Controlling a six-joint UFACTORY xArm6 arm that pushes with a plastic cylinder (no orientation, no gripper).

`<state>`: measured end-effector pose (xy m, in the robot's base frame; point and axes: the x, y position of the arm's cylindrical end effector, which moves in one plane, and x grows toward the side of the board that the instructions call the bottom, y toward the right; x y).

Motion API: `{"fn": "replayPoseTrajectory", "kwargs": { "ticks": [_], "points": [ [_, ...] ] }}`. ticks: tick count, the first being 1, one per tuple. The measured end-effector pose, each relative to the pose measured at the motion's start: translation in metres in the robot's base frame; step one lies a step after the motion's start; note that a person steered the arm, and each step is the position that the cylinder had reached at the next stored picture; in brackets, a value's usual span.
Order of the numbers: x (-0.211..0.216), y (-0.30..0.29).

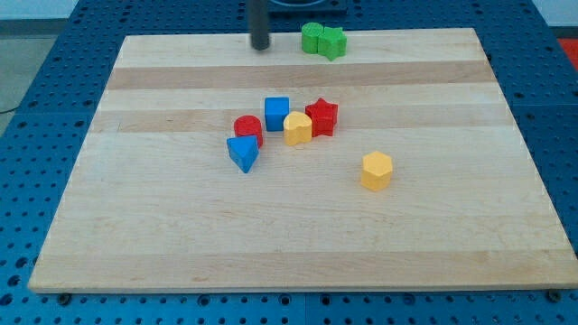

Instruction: Move your arm towards green star

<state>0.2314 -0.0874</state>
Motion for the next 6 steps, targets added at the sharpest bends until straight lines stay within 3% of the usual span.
{"fn": "replayPoseTrajectory", "kwargs": {
  "ticks": [1, 2, 3, 5, 6],
  "points": [
    [0.061, 0.046],
    [0.090, 0.146],
    [0.065, 0.236],
    [0.005, 0.202],
    [0.002, 0.198]
  ]
}}
